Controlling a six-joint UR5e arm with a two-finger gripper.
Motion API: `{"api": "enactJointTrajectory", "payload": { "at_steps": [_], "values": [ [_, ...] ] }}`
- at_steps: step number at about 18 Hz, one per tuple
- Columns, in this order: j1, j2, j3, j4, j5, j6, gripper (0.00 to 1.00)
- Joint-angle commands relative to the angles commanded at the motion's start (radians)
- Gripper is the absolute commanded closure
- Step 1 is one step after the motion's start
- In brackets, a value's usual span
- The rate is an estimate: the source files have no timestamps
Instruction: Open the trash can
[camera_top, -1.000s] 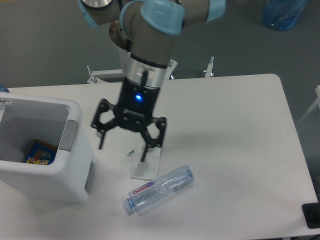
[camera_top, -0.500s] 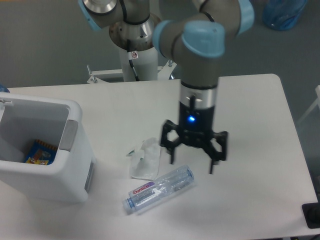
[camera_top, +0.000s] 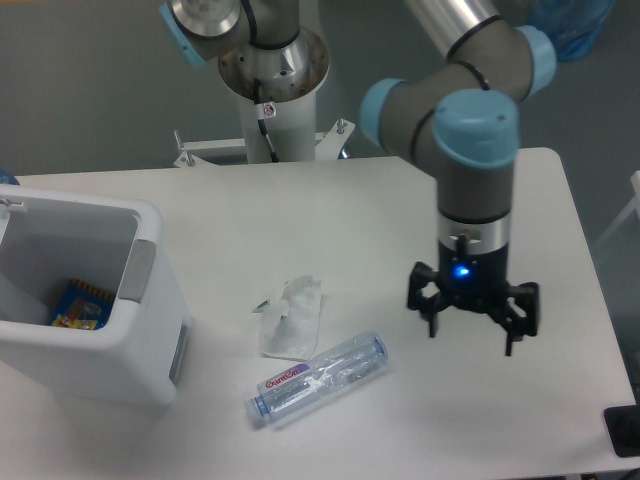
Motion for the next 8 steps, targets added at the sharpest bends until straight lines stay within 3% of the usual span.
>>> {"api": "enactJointTrajectory", "payload": {
  "at_steps": [2, 8],
  "values": [
    [0.003, 0.001, -0.014, -0.008, 0.028, 0.06, 0.0],
    [-0.003, 0.005, -0.051, -0.003, 0.035, 0.065, 0.0]
  ]
}}
